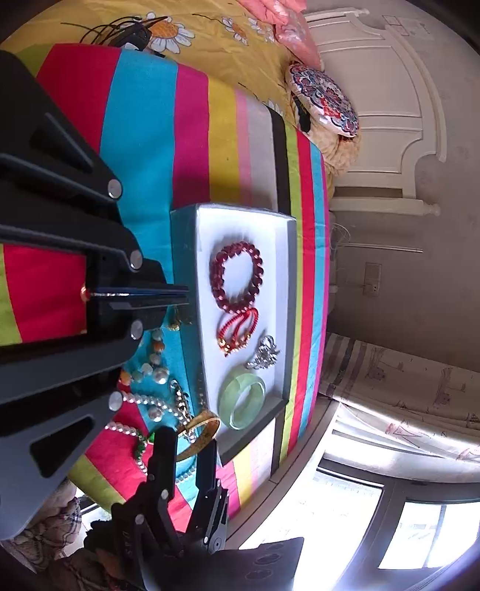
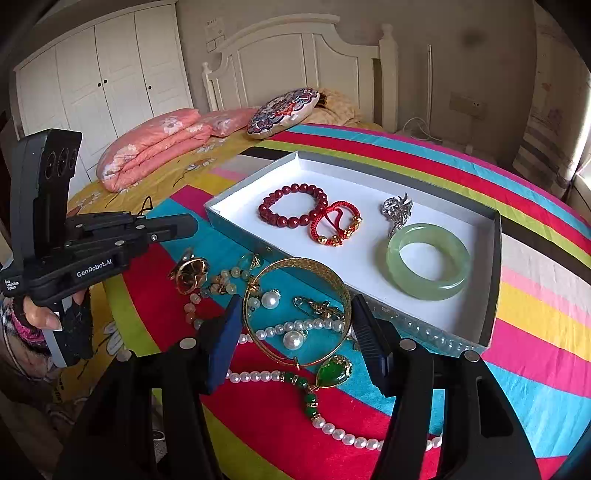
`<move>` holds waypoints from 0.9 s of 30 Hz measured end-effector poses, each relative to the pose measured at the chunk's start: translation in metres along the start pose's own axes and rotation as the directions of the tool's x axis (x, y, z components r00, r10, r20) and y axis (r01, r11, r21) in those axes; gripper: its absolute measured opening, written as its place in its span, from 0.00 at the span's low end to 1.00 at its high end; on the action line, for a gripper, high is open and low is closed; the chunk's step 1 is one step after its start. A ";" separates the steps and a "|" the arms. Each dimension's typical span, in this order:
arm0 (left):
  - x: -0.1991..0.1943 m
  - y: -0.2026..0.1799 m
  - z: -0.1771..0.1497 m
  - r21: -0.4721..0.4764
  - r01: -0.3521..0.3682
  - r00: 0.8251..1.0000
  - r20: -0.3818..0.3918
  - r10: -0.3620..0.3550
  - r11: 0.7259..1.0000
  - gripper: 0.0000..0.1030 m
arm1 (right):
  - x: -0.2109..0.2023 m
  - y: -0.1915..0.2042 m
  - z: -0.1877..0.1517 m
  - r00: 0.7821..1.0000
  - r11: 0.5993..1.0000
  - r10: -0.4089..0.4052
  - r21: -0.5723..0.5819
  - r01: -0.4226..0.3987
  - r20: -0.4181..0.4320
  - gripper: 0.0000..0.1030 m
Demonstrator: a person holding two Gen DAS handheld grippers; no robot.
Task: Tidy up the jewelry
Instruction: 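Close the left tool on the gold ring while the right tool grasps the gold bangle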
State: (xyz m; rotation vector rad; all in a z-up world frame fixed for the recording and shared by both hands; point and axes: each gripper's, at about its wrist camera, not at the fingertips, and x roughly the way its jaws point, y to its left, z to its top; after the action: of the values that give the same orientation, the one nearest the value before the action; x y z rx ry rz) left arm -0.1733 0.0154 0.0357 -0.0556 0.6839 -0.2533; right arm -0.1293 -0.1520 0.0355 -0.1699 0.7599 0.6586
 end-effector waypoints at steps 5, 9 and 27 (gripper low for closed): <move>0.003 0.009 -0.011 -0.028 0.020 0.999 -0.047 -0.021 0.999 0.53 | -0.002 0.003 -0.001 1.000 1.000 0.003 -0.004 -0.003 0.001 0.57; 0.007 0.006 -0.021 -0.011 0.014 0.998 -0.061 -0.015 1.000 0.60 | 0.000 0.002 -0.002 1.000 1.000 0.004 -0.001 -0.004 -0.005 0.57; 0.002 -0.005 0.008 0.040 0.035 0.999 0.005 -0.035 0.999 0.05 | -0.005 -0.002 0.006 1.000 1.000 -0.003 0.003 0.003 0.024 0.57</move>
State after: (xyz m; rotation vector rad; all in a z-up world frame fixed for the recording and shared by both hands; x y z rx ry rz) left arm -0.1676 0.0099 0.0410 -0.0298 0.6723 -0.3002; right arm -0.1272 -0.1534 0.0435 -0.1602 0.7371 0.6556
